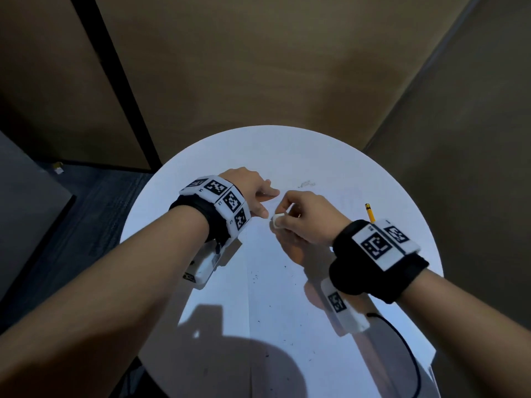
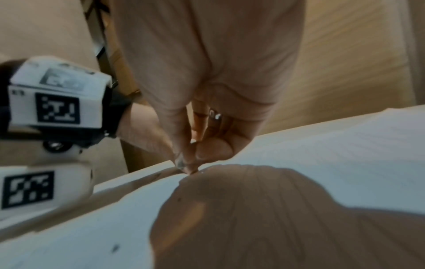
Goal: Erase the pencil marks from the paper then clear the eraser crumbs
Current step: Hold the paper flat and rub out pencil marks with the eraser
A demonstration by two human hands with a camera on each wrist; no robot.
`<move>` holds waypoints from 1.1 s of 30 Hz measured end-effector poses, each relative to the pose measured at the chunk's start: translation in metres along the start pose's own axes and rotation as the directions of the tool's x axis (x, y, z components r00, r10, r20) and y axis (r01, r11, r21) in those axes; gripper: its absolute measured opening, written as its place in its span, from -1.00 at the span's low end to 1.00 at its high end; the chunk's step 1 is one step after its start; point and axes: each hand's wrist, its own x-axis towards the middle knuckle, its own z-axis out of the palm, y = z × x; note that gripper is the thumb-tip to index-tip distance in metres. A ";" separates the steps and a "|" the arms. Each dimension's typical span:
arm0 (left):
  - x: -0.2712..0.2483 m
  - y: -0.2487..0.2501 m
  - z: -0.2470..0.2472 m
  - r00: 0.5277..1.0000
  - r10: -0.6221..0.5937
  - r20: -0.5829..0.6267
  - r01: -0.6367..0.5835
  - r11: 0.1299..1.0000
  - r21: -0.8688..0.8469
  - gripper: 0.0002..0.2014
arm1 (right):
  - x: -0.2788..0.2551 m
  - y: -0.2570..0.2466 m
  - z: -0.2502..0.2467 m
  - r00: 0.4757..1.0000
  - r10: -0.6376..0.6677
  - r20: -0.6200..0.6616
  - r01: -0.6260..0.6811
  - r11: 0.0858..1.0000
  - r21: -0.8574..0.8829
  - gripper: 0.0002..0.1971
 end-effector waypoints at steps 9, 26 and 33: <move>0.000 0.007 0.001 0.999 0.008 0.042 -0.013 0.995 0.101 -0.41 | -0.001 -0.003 0.004 0.982 -0.032 0.185 0.085 0.954 -0.288 -0.68; 0.003 0.009 0.004 0.997 0.025 0.070 -0.035 0.989 0.145 -0.44 | -0.009 -0.007 0.011 0.975 -0.007 0.222 0.096 0.915 -0.391 -0.83; 0.003 0.007 0.005 0.998 0.030 0.053 -0.036 0.992 0.118 -0.43 | -0.011 -0.002 0.018 0.995 -0.050 0.085 0.074 0.946 -0.317 -0.91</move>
